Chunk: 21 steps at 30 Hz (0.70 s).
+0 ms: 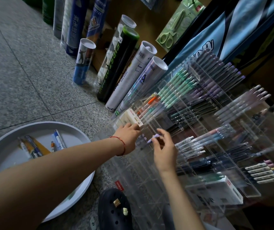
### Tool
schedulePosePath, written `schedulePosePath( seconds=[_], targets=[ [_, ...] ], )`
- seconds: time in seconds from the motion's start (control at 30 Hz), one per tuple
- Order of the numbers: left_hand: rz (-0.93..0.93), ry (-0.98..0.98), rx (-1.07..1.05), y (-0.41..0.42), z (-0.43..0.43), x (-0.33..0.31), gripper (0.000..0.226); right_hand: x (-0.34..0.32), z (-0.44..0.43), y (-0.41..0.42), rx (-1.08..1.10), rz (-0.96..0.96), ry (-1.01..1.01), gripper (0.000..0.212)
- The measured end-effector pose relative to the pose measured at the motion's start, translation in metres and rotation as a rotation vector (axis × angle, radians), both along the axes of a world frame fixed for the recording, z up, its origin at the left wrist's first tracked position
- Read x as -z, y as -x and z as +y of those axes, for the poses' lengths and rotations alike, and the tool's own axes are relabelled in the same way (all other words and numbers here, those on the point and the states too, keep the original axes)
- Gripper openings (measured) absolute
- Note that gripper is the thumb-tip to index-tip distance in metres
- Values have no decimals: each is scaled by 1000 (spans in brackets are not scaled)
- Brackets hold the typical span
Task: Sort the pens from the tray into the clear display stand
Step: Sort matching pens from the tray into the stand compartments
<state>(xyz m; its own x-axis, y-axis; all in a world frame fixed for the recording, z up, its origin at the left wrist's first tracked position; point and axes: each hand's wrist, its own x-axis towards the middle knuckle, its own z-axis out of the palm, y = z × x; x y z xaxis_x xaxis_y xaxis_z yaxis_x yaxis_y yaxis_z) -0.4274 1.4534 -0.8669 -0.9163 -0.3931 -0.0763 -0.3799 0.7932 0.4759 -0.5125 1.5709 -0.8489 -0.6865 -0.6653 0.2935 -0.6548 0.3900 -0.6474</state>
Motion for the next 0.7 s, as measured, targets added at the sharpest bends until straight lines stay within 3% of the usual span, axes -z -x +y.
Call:
schedulePosePath(
  seconds=[0.2, 0.37, 0.47, 0.7],
  targets=[
    [4, -43, 28, -3, -10, 3, 58, -2, -13, 3, 58, -109, 21, 14],
    [3, -84, 44, -3, -13, 1, 61, 9, -9, 11, 30, -117, -283, 12],
    [1, -85, 54, -4, -13, 0, 61, 18, -5, 12, 72, -184, -253, 12],
    [-1, -102, 63, -8, -13, 6, 67, 22, -21, 10, 103, -176, -415, 9]
  ],
)
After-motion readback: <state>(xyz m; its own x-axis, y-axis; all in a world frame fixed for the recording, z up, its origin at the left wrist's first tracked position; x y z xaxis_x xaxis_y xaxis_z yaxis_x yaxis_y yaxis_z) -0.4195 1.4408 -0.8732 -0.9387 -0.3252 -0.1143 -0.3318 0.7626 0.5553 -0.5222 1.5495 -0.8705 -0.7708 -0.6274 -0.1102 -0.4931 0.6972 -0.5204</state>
